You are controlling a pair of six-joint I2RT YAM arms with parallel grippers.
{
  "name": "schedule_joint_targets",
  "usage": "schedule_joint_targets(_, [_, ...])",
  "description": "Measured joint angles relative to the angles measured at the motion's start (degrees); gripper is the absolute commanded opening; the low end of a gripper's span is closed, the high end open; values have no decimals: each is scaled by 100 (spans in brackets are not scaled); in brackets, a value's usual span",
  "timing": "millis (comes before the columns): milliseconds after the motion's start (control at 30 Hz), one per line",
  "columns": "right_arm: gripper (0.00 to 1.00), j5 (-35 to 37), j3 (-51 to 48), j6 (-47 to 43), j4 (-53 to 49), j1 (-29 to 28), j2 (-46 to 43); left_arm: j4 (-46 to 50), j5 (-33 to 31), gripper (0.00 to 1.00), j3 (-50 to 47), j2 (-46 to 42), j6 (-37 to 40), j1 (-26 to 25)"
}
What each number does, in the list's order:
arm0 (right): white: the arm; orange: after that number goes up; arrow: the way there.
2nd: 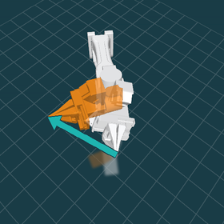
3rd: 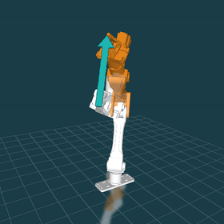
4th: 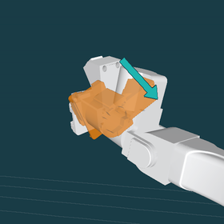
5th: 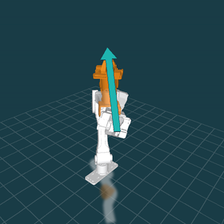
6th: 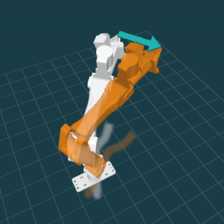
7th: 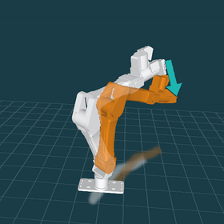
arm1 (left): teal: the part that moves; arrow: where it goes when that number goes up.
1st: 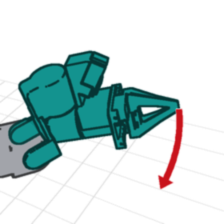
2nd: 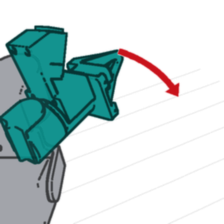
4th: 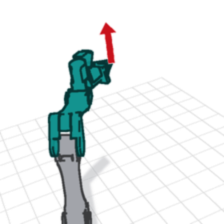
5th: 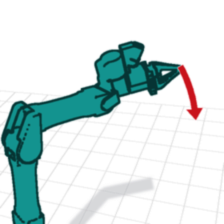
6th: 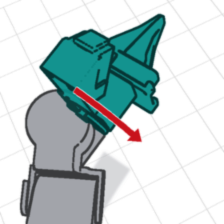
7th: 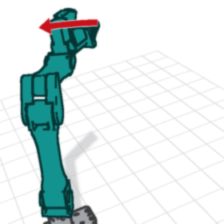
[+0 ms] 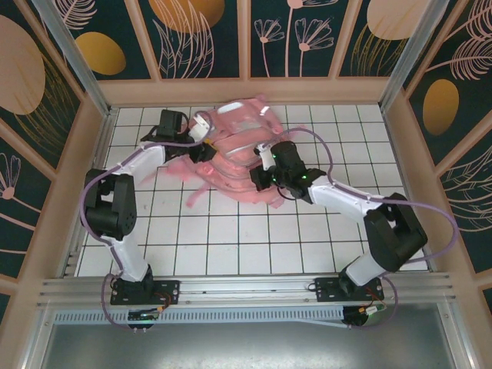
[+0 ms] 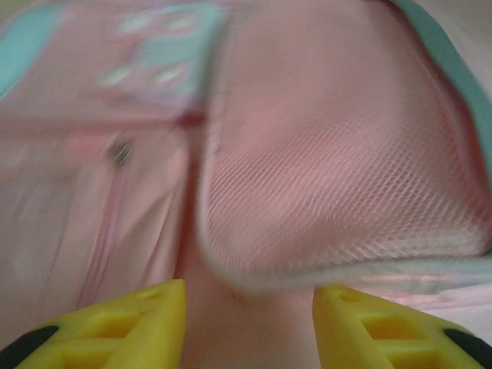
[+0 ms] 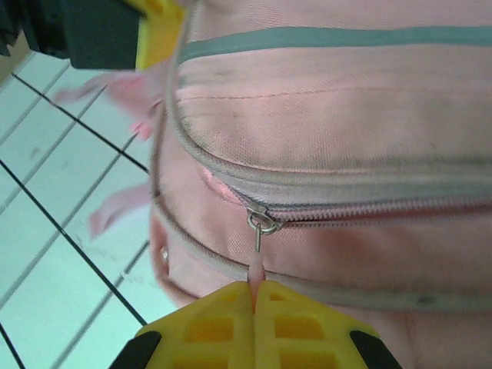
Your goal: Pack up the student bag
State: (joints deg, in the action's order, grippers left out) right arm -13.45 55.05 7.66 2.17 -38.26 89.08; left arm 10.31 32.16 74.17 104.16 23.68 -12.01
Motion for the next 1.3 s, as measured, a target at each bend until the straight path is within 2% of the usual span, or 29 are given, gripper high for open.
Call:
schedule_joint_targets(33, [0,-22,50,101,72,-52,129,-299,-13,49,-286,-219,-555,46])
schedule_joint_targets(100, [0,-101,155,256,179,-153,380,-573,0,34,-994,-848,-1534,122])
schedule_joint_targets(200, [0,-243,398,365,238,-273,756,-715,9,29,-1814,-1757,-2990,94])
schedule_joint_targets(267, [0,-328,557,367,243,-337,951,-682,39,30,-1969,-1985,-3921,-22])
schedule_joint_targets(433, [0,-400,669,358,238,-428,1099,-330,138,33,-1528,-1401,-5598,-328])
schedule_joint_targets(533, [0,-372,669,358,238,-448,1099,-256,229,36,-1211,-879,-6306,-461])
schedule_joint_targets(700, [0,-177,669,361,236,-575,1099,-212,177,37,-940,-240,-7073,-562])
schedule_joint_targets(833, [0,52,669,361,192,-678,1117,-72,15,35,-831,-90,-7412,-625])
schedule_joint_targets(867, [0,85,671,361,190,-691,1119,-46,-42,32,-817,-79,-7482,-643])
schedule_joint_targets(900, [0,149,671,361,190,-710,1119,-20,-111,25,-802,-57,-7580,-649])
schedule_joint_targets(933, [0,199,671,361,190,-730,1121,-17,-144,12,-798,-37,-7687,-660])
schedule_joint_targets(1000, [0,341,669,341,144,-776,1128,-17,-175,0,-800,-4,-7888,-675])
schedule_joint_targets(1100, [1,560,695,328,52,-855,1174,-4,-177,0,-800,0,-8021,-678])
schedule_joint_targets(1133, [7,614,728,339,13,-879,1207,2,-184,0,-800,0,-8039,-682])
schedule_joint_targets(1300, [27,702,1088,520,-310,-940,1467,72,-149,0,-772,-2,-8089,-686])
